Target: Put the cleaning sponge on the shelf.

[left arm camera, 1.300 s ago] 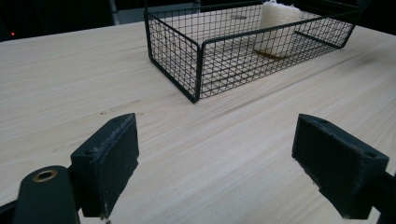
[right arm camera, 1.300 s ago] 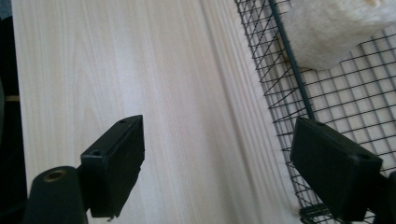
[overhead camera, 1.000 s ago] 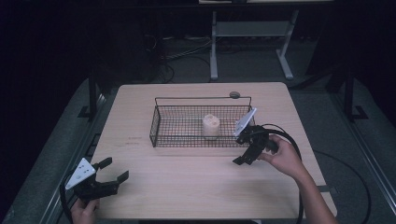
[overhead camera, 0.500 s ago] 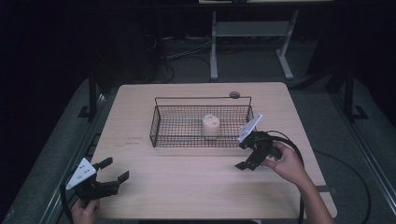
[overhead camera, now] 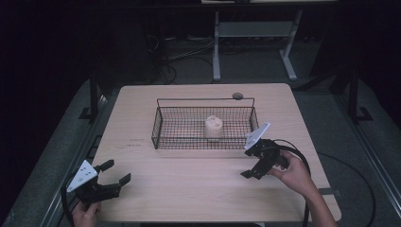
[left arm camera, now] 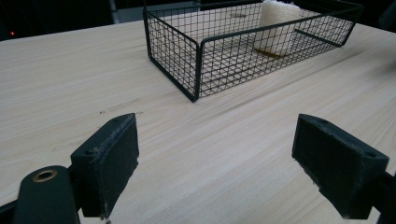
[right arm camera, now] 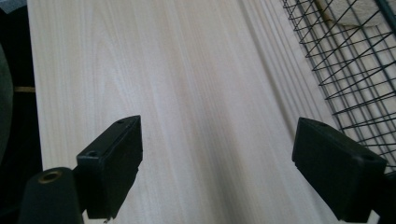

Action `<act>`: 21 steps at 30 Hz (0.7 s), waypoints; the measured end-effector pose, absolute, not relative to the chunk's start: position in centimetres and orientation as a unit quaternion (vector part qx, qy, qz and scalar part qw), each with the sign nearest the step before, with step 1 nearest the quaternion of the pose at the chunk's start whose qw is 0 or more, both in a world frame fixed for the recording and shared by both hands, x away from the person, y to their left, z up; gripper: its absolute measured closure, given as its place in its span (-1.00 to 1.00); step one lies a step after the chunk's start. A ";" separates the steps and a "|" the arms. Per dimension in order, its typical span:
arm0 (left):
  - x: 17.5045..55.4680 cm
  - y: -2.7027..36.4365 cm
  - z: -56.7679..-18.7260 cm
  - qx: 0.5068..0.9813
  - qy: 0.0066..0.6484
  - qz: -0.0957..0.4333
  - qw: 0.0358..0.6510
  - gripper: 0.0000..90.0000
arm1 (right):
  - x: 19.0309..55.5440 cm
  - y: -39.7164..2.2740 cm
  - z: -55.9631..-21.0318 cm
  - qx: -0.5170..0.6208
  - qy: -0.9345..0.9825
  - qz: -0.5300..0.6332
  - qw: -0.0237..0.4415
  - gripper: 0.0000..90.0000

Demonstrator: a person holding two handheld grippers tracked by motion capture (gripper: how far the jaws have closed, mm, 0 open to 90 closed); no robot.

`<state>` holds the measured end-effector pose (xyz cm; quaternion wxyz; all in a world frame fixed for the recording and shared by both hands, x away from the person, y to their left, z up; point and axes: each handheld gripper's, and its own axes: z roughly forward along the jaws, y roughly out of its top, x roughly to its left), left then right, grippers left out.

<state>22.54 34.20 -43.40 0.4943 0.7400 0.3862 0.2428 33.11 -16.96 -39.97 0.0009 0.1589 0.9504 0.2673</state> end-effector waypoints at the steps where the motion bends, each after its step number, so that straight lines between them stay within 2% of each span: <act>1: 22.5 34.2 -43.4 0.740 0.386 0.243 0.494 -0.69 | 32.9 -17.0 -40.1 0.158 0.950 0.270 0.001 -0.65; 21: 22.5 34.4 -43.4 0.737 0.390 0.245 0.495 -0.69 | 30.2 -18.8 -41.8 0.170 0.943 0.286 0.003 -0.65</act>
